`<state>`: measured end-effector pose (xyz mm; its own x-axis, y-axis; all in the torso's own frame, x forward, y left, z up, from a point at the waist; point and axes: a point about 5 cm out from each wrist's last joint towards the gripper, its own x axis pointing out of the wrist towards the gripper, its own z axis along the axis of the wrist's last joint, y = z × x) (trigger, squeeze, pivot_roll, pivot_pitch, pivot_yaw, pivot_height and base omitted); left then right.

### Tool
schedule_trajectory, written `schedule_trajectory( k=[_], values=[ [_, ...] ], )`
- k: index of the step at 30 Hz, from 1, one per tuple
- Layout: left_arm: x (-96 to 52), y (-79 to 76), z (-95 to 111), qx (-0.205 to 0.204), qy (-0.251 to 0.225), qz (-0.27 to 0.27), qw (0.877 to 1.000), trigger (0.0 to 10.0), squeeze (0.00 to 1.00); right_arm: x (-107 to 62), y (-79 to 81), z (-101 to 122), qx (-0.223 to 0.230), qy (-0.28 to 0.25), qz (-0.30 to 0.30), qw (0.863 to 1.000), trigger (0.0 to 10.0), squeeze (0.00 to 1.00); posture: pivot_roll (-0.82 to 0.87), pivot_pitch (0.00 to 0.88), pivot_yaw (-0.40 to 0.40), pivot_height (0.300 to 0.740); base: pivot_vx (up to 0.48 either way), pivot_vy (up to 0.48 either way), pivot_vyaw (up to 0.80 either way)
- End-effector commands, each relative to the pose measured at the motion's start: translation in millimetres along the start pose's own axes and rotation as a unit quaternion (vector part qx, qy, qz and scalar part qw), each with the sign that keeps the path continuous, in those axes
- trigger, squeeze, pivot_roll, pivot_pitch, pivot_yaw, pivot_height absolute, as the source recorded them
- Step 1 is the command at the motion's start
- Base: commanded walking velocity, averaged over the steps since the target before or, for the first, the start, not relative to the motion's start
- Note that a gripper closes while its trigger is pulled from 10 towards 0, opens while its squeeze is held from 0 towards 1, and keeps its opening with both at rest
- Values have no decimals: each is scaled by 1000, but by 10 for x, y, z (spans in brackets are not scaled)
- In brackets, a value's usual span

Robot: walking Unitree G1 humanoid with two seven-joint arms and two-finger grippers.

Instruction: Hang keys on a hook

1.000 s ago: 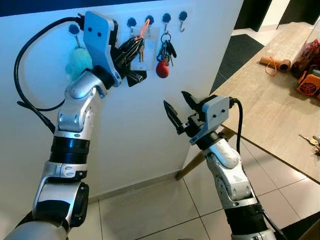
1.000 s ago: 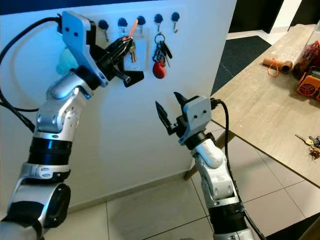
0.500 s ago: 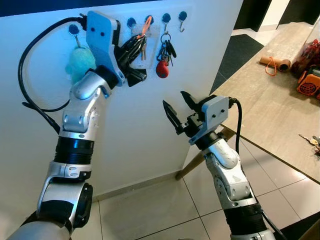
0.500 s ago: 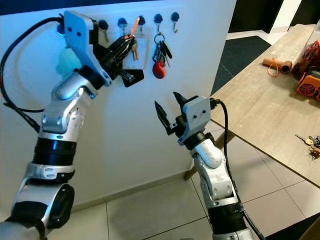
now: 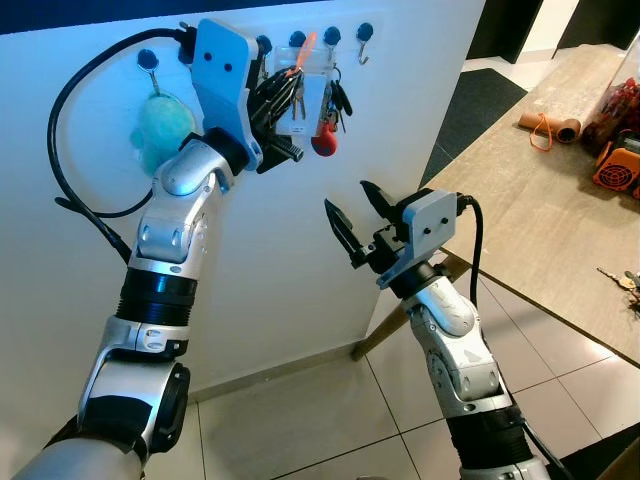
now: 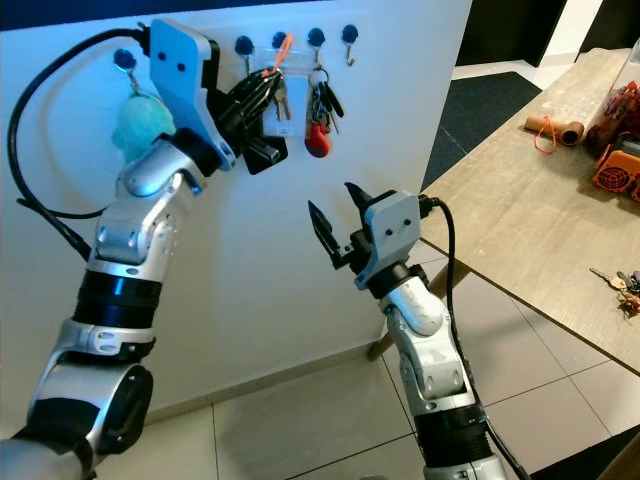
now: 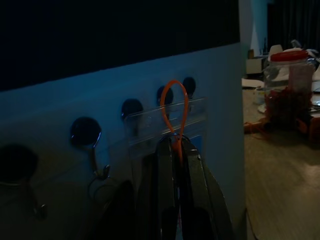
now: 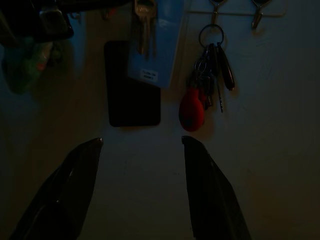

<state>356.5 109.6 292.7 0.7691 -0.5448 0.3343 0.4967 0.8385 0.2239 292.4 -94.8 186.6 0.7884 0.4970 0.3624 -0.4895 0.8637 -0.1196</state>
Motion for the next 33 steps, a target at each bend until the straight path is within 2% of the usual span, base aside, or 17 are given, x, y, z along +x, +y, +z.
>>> schedule_trajectory(
  k=[1, 5, 8, 12, 16, 24, 33],
  values=[
    [-32, 61, -37, 10, 10, 11, 1000, 10000, 0, 3, 21, 7, 2, 3, 3, 1000, 10000, 0, 25, 40, 6, 740, 0, 0, 0],
    [-111, 136, -84, 13, 16, 21, 1000, 10000, 0, -7, 21, 5, 2, 4, 4, 1000, 10000, 0, 24, 44, 3, 740, 0, 0, 0],
    [-225, 290, -96, -9, 4, 44, 999, 10000, 0, -11, 34, 22, 5, -1, 10, 1000, 10000, 0, 24, 47, 0, 740, 0, 0, 0],
    [-280, 336, -48, -29, -24, 38, 999, 10000, 0, -8, 38, 30, 5, -2, 14, 1000, 10000, 0, 27, 52, -10, 740, 0, 0, 0],
    [-337, 385, -55, -24, -31, 41, 998, 10000, 0, 10, 51, 51, 2, -7, 17, 1000, 10000, 0, 30, 58, -16, 740, 0, 0, 0],
    [-387, 378, -92, -27, -29, 30, 999, 10000, 0, 23, 12, 121, -21, -29, 1, 999, 10000, 0, 28, 61, -15, 740, 0, 0, 0],
    [-433, 337, -164, -31, -16, 13, 999, 10000, 0, -32, -19, 76, -12, -19, -10, 1000, 10000, 0, 26, 65, -16, 740, 0, 0, 0]
  ],
)
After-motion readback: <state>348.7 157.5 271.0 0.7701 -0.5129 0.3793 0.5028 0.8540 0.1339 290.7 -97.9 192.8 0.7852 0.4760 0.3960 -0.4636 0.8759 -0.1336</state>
